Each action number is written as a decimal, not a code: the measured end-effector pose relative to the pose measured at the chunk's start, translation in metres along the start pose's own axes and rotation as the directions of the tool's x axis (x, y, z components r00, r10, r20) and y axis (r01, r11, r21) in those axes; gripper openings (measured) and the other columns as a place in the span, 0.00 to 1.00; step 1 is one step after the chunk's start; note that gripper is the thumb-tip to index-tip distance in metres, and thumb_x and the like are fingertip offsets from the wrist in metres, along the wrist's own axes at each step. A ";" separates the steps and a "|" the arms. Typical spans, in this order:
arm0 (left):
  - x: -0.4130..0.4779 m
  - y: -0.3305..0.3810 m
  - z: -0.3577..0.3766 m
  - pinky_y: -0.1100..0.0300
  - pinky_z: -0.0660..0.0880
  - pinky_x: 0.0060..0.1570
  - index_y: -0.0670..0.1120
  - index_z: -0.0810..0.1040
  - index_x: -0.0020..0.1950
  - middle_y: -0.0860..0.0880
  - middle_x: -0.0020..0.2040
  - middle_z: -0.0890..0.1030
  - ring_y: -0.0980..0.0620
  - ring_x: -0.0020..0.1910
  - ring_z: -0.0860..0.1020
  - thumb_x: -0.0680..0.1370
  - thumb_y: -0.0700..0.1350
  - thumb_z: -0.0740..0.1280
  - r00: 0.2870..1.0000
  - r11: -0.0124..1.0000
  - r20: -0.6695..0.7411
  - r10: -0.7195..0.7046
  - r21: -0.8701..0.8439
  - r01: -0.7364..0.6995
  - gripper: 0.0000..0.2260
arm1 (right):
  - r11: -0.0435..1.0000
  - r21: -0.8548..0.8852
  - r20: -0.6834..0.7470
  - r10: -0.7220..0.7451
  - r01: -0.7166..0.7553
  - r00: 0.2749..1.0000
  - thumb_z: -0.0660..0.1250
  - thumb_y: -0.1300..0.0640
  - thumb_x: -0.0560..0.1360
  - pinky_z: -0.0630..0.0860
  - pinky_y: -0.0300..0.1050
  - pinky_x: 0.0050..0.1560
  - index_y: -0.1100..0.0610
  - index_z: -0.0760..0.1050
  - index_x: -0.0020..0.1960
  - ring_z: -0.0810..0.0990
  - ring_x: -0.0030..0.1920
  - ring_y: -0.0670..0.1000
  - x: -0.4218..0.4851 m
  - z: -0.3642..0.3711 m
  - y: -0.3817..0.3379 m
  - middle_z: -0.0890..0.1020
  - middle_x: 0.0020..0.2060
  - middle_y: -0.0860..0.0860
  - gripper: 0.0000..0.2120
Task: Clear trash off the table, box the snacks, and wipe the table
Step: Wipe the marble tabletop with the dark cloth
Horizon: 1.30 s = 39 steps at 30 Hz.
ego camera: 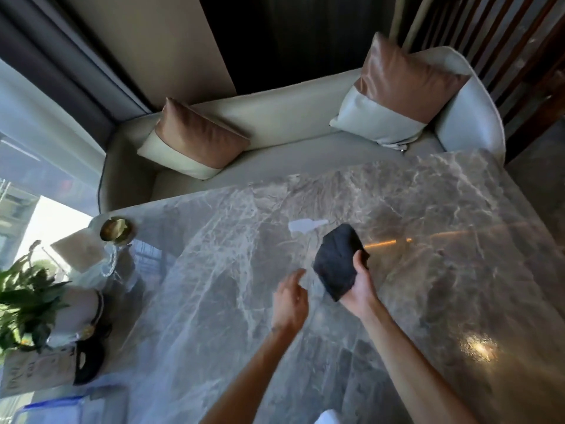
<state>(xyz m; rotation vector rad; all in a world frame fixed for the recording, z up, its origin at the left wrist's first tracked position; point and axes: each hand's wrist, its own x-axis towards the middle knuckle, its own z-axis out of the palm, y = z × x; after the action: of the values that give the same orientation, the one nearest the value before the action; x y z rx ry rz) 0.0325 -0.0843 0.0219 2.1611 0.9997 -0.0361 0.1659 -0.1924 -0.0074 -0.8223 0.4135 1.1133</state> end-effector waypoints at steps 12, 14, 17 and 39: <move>0.116 -0.154 -0.009 0.45 0.42 0.78 0.47 0.48 0.80 0.44 0.81 0.48 0.44 0.80 0.46 0.80 0.59 0.46 0.998 0.886 -0.016 -0.053 0.460 0.054 0.31 | 0.977 -0.214 -0.301 -0.088 0.022 0.950 0.58 0.38 0.78 0.69 0.49 0.69 0.57 0.68 0.73 0.75 0.67 0.53 0.058 0.000 -0.026 0.76 0.68 0.54 0.31; 0.141 -0.152 0.000 0.44 0.43 0.79 0.46 0.50 0.80 0.43 0.81 0.49 0.43 0.80 0.47 0.81 0.57 0.46 1.000 0.897 -0.006 -0.013 0.442 0.014 0.30 | 0.948 -0.300 -0.371 -0.216 0.104 0.903 0.59 0.40 0.78 0.68 0.50 0.72 0.57 0.67 0.74 0.75 0.67 0.52 0.066 0.005 -0.037 0.75 0.69 0.54 0.30; 0.156 -0.155 0.015 0.43 0.46 0.79 0.46 0.49 0.80 0.44 0.81 0.48 0.45 0.80 0.47 0.82 0.53 0.49 1.000 0.899 -0.014 0.025 0.438 -0.016 0.27 | 0.754 -0.637 -0.438 -0.525 0.160 0.730 0.61 0.44 0.80 0.63 0.49 0.75 0.56 0.63 0.76 0.69 0.72 0.50 0.076 0.016 -0.061 0.70 0.73 0.51 0.28; 0.162 -0.181 0.031 0.47 0.48 0.79 0.46 0.45 0.81 0.50 0.81 0.53 0.53 0.80 0.50 0.77 0.48 0.53 0.981 0.976 -0.152 0.121 0.198 -0.090 0.33 | 0.307 -0.952 -0.202 -0.619 -0.002 0.759 0.49 0.37 0.76 0.38 0.53 0.79 0.51 0.50 0.80 0.41 0.79 0.49 0.204 0.046 0.031 0.50 0.80 0.49 0.36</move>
<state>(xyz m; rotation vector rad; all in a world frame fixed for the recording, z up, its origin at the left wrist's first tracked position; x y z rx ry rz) 0.0332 0.0767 -0.1625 2.4220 1.0058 0.1022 0.2170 -0.0243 -0.1252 -2.2185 -0.0086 0.5841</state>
